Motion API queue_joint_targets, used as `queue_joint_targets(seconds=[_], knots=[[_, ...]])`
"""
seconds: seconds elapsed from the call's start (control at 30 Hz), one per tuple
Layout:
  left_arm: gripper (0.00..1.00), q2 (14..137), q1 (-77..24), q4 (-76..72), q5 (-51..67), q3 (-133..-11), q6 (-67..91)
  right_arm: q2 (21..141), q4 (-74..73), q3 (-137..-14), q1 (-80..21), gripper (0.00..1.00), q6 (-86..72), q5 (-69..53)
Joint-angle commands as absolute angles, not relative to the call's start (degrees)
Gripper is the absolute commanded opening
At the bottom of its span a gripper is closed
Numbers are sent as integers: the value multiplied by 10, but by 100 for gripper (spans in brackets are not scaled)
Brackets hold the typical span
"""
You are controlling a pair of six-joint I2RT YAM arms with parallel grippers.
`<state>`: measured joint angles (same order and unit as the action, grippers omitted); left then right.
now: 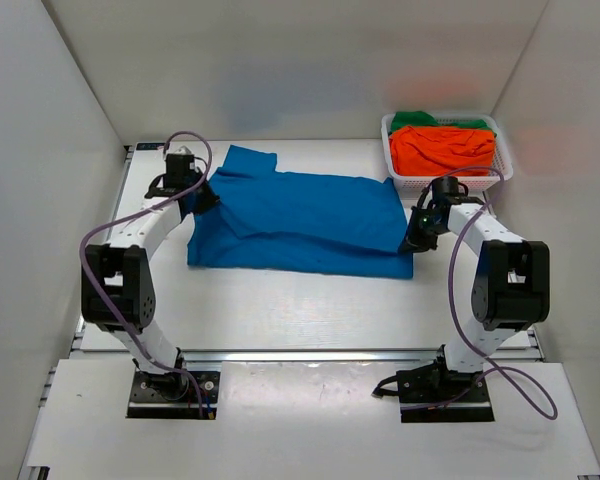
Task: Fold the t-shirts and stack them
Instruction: Fold the flattened tshirt in 1/3 of the way
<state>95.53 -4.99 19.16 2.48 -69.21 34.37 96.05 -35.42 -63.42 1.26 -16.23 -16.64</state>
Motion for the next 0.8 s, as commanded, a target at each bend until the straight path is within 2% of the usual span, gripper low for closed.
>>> queue_joint_targets(seconds=[0.0,0.03,0.07,0.1,0.17,0.23,0.33,0.43,0.5,0.73,0.77], knots=[[0,968,-44,179,30,-734,323,958,-319,-651,15,13,-190,-139],[9,978,-41,183,25,-749,321,958,-304,-648,15,23,-196,-138],[21,982,-40,184,23,-764,319,949,-288,-641,15,28,-199,-139],[34,987,-34,194,19,-775,315,938,-280,-631,9,38,-212,-131],[37,984,-26,195,13,-778,316,923,-250,-618,7,47,-218,-110],[40,969,-25,205,11,-770,316,900,-242,-606,4,51,-223,-98],[42,939,-31,215,1,-726,313,883,-248,-585,-9,52,-209,-90],[42,910,-57,213,2,-662,302,871,-233,-569,-28,40,-191,-101],[41,917,-72,229,1,-648,295,880,-221,-559,-45,35,-179,-120],[38,1018,-132,284,-39,-699,293,959,-214,-574,-89,35,-168,-134],[34,1035,-139,293,-50,-717,294,961,-218,-572,-91,35,-171,-131]])
